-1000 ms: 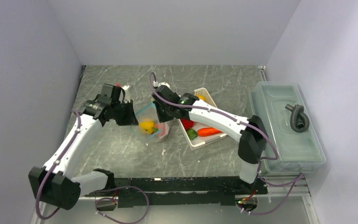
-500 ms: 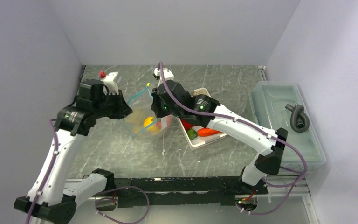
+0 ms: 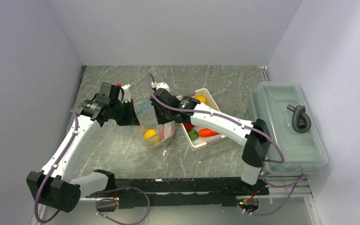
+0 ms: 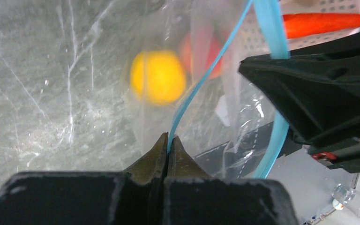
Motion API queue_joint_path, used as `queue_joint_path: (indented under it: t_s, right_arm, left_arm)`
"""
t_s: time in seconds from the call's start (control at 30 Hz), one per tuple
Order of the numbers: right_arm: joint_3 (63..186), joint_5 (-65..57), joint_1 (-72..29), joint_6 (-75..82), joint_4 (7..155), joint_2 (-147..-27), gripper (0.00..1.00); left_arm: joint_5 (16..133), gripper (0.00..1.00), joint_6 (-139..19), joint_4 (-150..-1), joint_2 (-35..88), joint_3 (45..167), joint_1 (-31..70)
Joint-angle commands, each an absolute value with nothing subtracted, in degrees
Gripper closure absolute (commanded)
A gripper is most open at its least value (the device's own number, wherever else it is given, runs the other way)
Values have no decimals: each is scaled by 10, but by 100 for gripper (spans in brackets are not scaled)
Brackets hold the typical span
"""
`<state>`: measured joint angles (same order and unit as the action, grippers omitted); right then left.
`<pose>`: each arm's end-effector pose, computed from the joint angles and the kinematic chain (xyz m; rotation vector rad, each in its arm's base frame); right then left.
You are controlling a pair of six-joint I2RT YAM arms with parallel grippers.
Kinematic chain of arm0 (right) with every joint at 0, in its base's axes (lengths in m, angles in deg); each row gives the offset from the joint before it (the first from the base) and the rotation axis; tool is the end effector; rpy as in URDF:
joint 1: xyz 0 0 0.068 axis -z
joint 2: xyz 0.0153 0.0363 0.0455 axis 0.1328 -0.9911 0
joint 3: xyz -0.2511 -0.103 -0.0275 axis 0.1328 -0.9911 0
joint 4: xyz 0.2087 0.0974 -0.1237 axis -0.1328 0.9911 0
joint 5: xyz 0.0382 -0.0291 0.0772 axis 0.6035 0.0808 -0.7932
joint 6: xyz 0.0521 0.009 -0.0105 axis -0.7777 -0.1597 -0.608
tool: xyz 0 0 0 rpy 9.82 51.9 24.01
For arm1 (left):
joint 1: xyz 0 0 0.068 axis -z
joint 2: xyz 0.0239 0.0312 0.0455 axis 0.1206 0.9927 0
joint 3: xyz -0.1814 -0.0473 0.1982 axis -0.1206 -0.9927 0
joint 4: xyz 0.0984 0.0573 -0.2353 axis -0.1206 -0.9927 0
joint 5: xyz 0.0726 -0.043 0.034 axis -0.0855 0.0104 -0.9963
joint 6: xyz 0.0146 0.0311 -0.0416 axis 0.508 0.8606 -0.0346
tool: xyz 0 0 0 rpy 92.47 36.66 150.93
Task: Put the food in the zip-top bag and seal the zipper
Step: Adjust the zipper food storage bag at the center of the board.
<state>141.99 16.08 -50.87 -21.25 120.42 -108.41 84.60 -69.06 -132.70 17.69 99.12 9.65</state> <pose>0.2152 0.3363 0.3074 -0.4764 2.4053 0.4443 0.2079 -0.0737 0.3204 0.0435 2.6099 -0.6486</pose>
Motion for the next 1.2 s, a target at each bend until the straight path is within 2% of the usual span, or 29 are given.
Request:
queue_joint_path:
  t_s: [0.0, 0.13, 0.3, 0.4, 0.57, 0.7, 0.8, 0.93, 1.03, 1.17]
  right_arm:
    - [1482, 188, -523, -210, 1197, -1018, 100]
    - [1504, 232, -536, -201, 1195, -979, 100]
    - [1473, 291, -538, -196, 1154, -936, 100]
    - [1451, 249, -525, -204, 1142, -956, 100]
    - [1524, 208, -523, -208, 1219, -1044, 100]
    - [1503, 222, -529, -204, 1172, -1003, 100]
    - [1477, 211, -529, -207, 1167, -1008, 100]
    - [1520, 217, -533, -206, 1222, -1044, 100]
    - [1523, 236, -538, -197, 1204, -1012, 100]
    - [1486, 241, -538, -196, 1181, -980, 100]
  left_arm:
    - [872, 100, -683, -1324, 124, 1059, 97]
    - [886, 100, -681, -1338, 111, 1068, 97]
    - [946, 100, -680, -1345, 124, 1037, 97]
    - [939, 100, -675, -1352, 118, 1056, 97]
    - [927, 100, -683, -1324, 99, 1073, 96]
    - [927, 100, -678, -1344, 117, 1069, 97]
    - [895, 100, -669, -1361, 108, 1108, 97]
    - [861, 100, -675, -1362, 102, 1109, 97]
    - [871, 100, -681, -1366, 121, 1077, 97]
    - [793, 100, -681, -1366, 92, 1088, 97]
